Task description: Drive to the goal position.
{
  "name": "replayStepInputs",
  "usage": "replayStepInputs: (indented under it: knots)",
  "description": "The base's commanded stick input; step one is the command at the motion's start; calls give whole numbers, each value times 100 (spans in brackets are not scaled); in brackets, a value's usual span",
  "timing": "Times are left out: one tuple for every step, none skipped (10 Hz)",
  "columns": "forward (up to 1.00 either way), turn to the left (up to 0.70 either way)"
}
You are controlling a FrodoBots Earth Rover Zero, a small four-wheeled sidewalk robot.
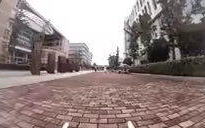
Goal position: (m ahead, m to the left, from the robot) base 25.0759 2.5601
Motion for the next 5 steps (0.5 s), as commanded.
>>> replayStepInputs:
  knots:
    - [45,0]
    - [45,0]
    - [45,0]
    - [45,0]
    - [45,0]
